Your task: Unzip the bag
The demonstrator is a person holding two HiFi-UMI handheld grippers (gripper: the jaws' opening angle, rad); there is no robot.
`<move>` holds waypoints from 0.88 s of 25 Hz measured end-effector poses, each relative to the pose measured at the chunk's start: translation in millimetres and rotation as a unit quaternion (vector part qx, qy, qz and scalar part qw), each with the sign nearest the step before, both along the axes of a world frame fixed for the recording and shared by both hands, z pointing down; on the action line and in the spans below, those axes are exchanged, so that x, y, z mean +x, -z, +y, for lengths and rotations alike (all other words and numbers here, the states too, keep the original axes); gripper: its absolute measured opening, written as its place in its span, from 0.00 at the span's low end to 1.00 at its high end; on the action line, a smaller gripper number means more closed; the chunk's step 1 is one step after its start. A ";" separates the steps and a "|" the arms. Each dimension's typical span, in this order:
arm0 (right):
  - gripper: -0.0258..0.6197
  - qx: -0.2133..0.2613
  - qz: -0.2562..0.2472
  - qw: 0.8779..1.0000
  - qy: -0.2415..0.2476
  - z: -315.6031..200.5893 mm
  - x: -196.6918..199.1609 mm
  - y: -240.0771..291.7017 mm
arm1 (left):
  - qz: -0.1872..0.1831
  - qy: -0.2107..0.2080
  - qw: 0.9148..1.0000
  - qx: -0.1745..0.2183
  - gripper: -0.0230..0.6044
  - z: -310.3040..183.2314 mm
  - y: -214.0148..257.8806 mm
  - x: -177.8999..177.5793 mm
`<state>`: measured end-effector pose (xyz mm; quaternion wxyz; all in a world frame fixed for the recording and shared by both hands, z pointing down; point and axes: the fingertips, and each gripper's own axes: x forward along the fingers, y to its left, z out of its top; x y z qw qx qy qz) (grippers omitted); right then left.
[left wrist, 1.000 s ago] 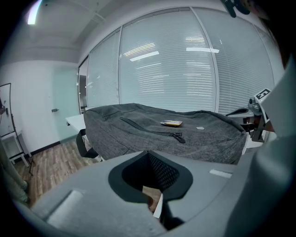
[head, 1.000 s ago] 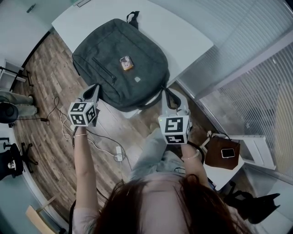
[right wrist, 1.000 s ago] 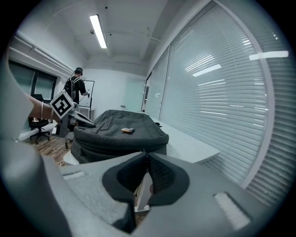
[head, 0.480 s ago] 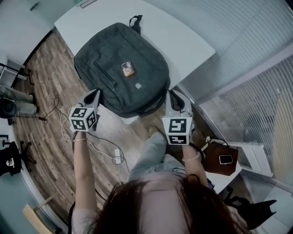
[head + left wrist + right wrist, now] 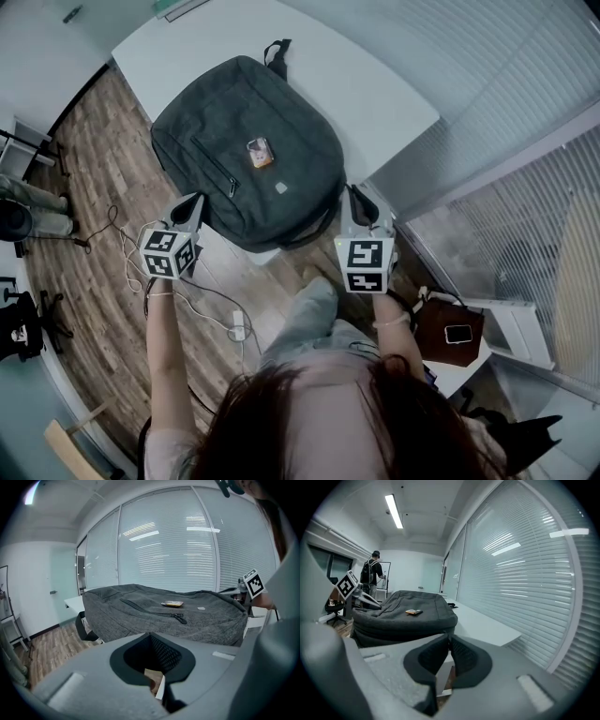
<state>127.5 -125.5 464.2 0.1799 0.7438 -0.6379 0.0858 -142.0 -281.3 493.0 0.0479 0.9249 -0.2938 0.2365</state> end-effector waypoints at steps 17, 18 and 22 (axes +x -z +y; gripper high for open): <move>0.08 -0.008 -0.036 0.999 0.003 -21.5 20.8 -8.0 | -0.002 -0.014 1.000 -0.015 0.05 0.7 -3.2 -0.6; 0.08 -0.009 -0.043 0.999 0.003 -22.5 21.9 -8.4 | -0.003 -0.014 1.000 -0.016 0.05 0.9 -3.4 -0.3; 0.08 -0.011 -0.069 0.998 0.002 -26.7 27.6 -13.4 | -0.006 -0.017 1.000 -0.021 0.05 0.3 -4.4 1.4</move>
